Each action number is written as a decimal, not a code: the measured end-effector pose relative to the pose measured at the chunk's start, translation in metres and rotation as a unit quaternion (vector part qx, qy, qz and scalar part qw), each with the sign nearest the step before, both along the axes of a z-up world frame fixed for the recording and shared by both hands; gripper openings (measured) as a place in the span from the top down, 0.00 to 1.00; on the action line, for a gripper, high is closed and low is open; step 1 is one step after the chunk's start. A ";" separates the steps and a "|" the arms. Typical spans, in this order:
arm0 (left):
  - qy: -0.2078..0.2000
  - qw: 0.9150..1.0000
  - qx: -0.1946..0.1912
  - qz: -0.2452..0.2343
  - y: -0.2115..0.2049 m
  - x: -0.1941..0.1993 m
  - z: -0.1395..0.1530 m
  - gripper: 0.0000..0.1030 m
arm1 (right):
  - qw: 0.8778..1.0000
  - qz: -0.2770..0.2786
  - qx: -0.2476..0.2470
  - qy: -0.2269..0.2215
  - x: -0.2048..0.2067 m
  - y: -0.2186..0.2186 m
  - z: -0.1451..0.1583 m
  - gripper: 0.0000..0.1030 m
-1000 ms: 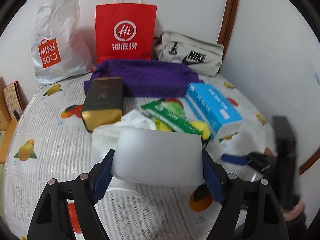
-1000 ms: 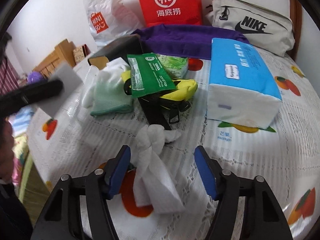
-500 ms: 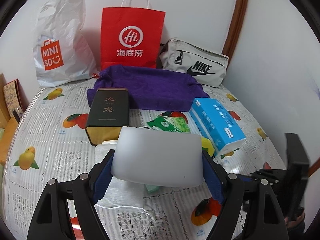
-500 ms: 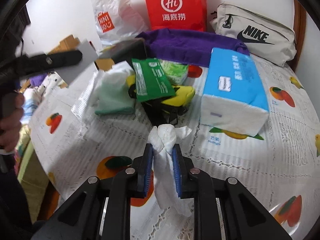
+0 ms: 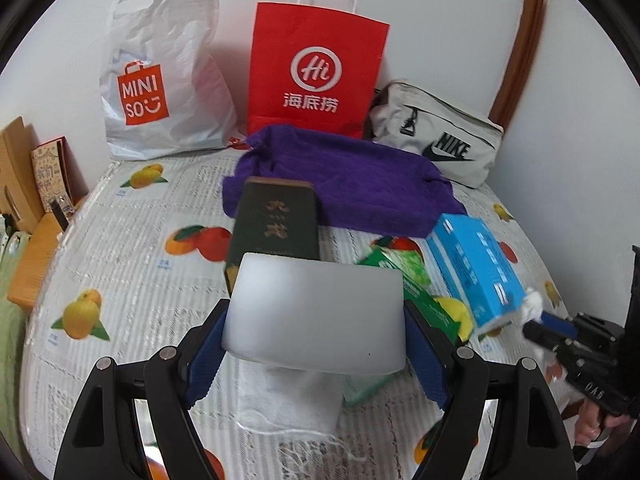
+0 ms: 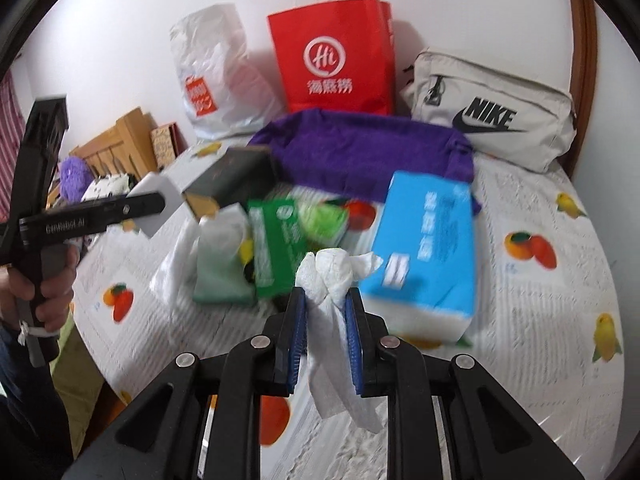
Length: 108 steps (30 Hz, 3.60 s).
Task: Organize soft objects
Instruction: 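Carry the tissue with the right tool onto the purple towel and release, then lower the white sponge onto the purple towel and open the left tool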
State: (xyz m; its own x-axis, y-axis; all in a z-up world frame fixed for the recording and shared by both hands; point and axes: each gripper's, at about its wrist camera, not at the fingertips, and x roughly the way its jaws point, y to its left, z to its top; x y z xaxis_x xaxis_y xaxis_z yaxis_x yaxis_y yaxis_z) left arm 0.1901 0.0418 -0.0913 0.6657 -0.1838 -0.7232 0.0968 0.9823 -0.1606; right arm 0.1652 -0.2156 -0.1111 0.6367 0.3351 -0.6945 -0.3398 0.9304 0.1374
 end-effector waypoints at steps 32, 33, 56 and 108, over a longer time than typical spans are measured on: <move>0.042 0.998 0.027 0.030 0.016 0.169 -0.001 0.22 | 0.997 -0.057 -0.029 0.030 0.263 -0.020 0.000 0.81; 0.045 0.998 0.024 0.030 0.017 0.172 -0.003 0.22 | 0.997 -0.058 -0.030 0.036 0.271 -0.021 -0.003 0.81; 0.072 0.997 0.028 0.013 0.005 0.224 -0.024 0.21 | 0.989 -0.060 -0.067 0.118 0.350 -0.013 -0.051 0.53; 0.099 0.990 0.097 0.019 -0.037 0.259 -0.004 0.08 | 0.994 -0.097 -0.018 0.050 0.152 -0.046 0.008 0.37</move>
State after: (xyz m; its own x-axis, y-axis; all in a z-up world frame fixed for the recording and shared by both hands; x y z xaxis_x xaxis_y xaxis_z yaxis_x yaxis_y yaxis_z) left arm 0.4489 0.0050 -0.0957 0.5116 -0.0059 -0.8592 0.0445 0.9988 0.0196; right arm 0.3175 -0.2611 -0.1035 0.6135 0.1858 -0.7675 -0.1392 0.9822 0.1265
